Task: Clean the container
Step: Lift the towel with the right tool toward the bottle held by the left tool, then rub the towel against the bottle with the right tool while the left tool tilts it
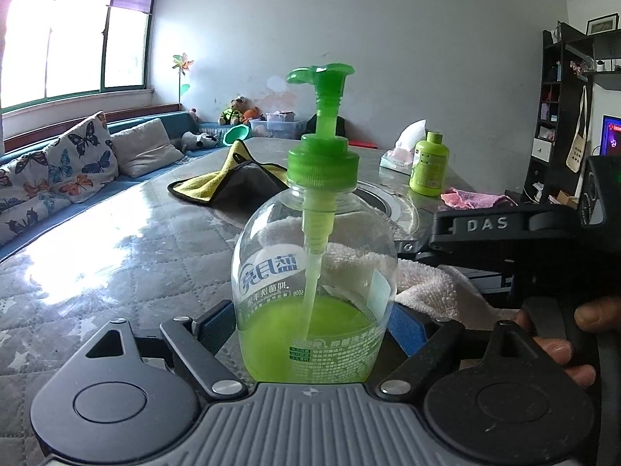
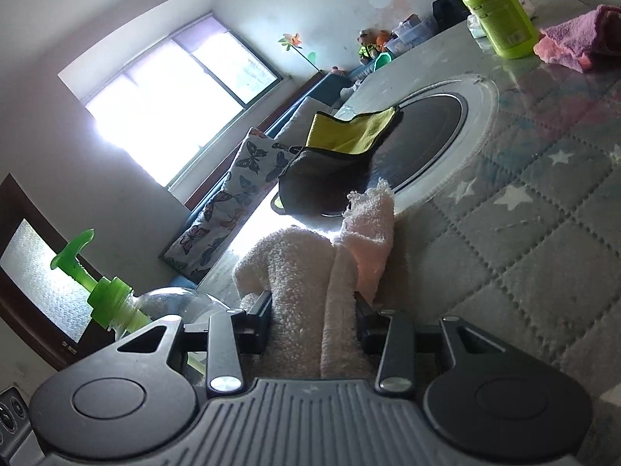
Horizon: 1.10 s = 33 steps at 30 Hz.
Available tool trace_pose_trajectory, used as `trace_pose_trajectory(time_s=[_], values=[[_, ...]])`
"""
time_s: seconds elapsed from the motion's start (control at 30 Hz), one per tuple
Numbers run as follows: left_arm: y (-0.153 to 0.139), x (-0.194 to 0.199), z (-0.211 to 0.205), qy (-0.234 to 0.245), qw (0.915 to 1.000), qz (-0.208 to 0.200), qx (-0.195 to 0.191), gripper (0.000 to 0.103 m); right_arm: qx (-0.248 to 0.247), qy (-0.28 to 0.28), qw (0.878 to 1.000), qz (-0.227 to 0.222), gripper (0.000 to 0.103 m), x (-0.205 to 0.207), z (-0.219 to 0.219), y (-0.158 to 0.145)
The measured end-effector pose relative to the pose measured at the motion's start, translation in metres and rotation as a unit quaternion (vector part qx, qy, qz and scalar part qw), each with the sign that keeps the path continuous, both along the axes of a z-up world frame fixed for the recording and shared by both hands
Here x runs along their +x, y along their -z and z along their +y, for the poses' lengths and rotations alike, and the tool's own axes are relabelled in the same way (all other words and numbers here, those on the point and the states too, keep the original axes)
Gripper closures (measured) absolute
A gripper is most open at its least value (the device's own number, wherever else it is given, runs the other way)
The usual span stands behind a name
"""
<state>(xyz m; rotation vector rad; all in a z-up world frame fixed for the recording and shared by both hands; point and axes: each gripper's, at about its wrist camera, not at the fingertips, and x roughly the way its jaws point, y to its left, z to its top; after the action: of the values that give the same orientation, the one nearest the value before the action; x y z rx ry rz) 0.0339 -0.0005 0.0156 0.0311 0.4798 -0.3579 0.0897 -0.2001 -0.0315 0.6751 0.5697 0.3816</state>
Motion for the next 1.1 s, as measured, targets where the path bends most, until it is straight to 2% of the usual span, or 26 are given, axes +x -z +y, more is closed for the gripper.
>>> trace_pose_trajectory(time_s=[0.1,0.23,0.33,0.73,0.87,0.93,1.03,1.1], values=[[-0.001,-0.003,0.000,-0.009,1.0000,-0.003,0.002,0.016,0.019,0.002,1.000,-0.020,0.063,-0.004,-0.004,-0.003],[-0.001,-0.002,0.002,-0.012,0.9999,-0.002,-0.003,0.016,0.057,-0.012,0.995,-0.081,0.063,-0.016,-0.006,-0.014],[-0.001,-0.002,0.002,-0.012,0.9999,-0.001,-0.002,0.016,0.058,-0.023,0.993,-0.097,0.063,-0.018,-0.003,-0.017],[0.001,-0.002,-0.001,-0.012,0.9999,0.000,-0.002,0.016,-0.001,-0.009,1.000,-0.025,0.063,-0.003,0.006,-0.006],[0.002,-0.001,0.000,-0.012,0.9999,0.000,-0.002,0.016,-0.008,-0.007,1.000,-0.022,0.063,-0.004,0.007,-0.004],[0.002,-0.001,-0.001,-0.012,0.9999,0.000,-0.003,0.016,0.004,-0.004,0.999,-0.034,0.063,-0.007,0.004,-0.007],[0.003,-0.001,0.000,-0.011,0.9999,0.002,-0.003,0.016,0.051,-0.014,0.994,-0.091,0.063,-0.019,-0.004,-0.015],[0.003,0.000,0.000,-0.012,0.9999,0.002,-0.003,0.015,0.059,-0.026,0.991,-0.114,0.063,-0.022,-0.002,-0.019]])
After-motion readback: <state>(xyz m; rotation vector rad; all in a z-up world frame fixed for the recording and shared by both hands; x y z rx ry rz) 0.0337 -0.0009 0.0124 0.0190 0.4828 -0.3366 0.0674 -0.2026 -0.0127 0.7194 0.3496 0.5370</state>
